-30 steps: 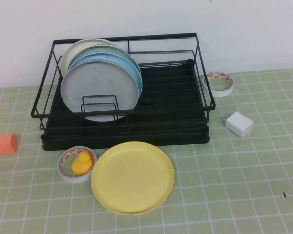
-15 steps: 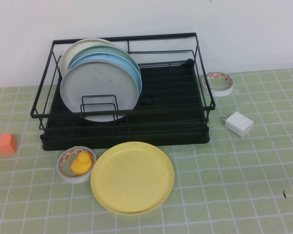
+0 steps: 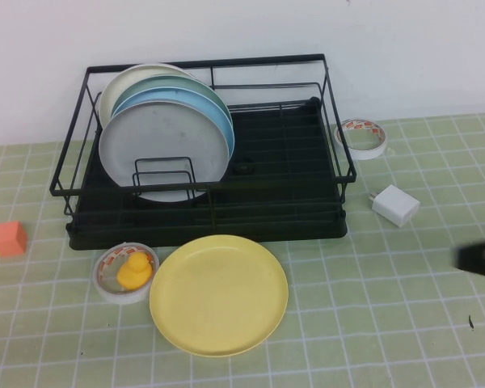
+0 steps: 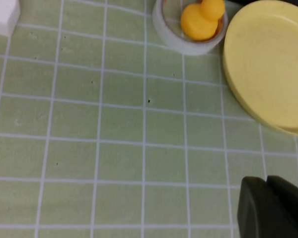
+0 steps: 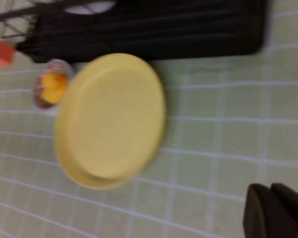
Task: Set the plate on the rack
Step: Pick up the plate from the table
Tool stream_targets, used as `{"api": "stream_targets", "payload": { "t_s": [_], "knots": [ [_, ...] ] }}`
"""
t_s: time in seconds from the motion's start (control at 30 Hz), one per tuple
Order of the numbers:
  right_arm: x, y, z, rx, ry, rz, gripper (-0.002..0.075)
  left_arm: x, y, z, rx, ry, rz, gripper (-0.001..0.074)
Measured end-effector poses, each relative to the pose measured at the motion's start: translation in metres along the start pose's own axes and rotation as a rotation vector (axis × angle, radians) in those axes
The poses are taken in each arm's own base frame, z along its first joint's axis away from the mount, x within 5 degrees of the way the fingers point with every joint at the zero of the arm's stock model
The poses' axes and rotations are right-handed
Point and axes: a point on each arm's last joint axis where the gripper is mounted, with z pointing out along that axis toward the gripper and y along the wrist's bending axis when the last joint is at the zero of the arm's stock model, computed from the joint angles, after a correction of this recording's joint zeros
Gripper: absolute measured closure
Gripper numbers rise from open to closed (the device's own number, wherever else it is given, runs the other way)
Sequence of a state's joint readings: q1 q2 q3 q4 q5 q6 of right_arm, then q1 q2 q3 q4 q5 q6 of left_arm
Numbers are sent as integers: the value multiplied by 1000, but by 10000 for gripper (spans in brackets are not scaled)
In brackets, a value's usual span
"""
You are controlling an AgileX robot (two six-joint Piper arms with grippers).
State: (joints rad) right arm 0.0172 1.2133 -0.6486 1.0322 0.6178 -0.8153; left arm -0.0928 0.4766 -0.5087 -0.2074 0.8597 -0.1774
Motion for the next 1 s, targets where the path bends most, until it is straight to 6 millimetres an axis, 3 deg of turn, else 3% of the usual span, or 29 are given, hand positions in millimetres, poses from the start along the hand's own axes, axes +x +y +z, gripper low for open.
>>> {"api": "stream_targets", "payload": {
  "t_s": [0.13,0.3,0.43,0.53,0.7,1.0],
  "knots": [
    [-11,17,47,-81,61,-22,728,-6,-2,3,17,-41,-13,737],
    [-10,50,109,-116,162,-106,715,-10,-3,3,32,-101,-20,737],
    [-4,71,157,-146,242,-158,600,-9,-1,7,32,-115,-23,737],
    [-5,72,185,-148,274,-159,474,-6,2,14,29,-135,-29,737],
    [-9,65,209,-99,285,-125,386,3,8,26,22,-142,-68,737],
    [7,45,239,-26,359,-104,372,2,8,26,26,-152,-77,737]
  ]
}}
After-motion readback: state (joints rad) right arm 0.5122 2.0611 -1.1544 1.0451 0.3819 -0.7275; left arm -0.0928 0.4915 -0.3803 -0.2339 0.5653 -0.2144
